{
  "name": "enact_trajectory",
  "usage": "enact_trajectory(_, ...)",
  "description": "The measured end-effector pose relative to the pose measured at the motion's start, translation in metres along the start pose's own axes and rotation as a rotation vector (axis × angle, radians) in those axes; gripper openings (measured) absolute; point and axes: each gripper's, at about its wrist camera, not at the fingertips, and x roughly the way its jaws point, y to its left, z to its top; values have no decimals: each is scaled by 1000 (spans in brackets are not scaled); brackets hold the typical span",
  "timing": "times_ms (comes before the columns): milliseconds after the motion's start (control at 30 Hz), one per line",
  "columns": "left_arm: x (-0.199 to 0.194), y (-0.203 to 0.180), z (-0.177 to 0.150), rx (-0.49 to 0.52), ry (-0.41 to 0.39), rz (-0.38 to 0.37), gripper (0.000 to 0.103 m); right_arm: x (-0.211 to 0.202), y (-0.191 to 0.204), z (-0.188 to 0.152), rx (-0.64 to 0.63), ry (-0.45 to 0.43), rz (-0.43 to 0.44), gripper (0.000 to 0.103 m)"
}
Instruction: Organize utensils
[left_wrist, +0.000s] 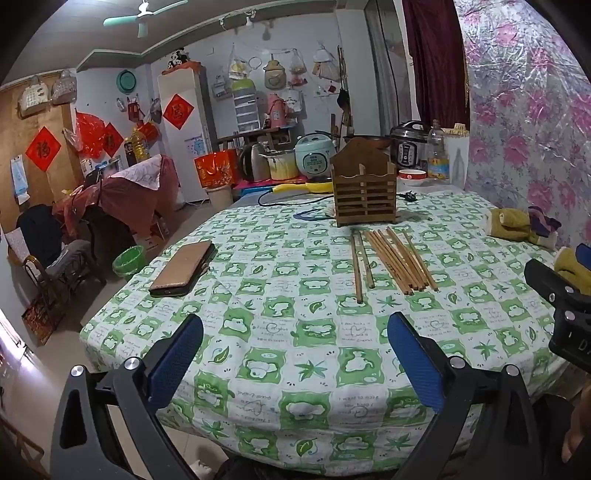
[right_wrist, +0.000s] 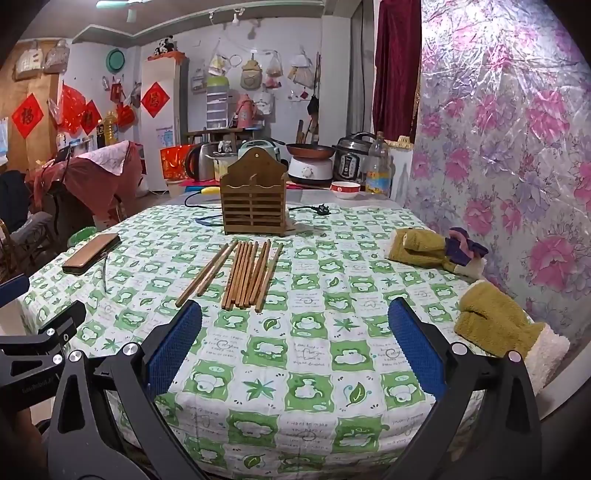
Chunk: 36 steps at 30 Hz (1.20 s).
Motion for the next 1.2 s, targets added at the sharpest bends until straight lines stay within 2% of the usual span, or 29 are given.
enact_trajectory(1200, -1, 1, 0, 2, -3, 2, 98, -4, -1, -2, 9, 3, 8, 97)
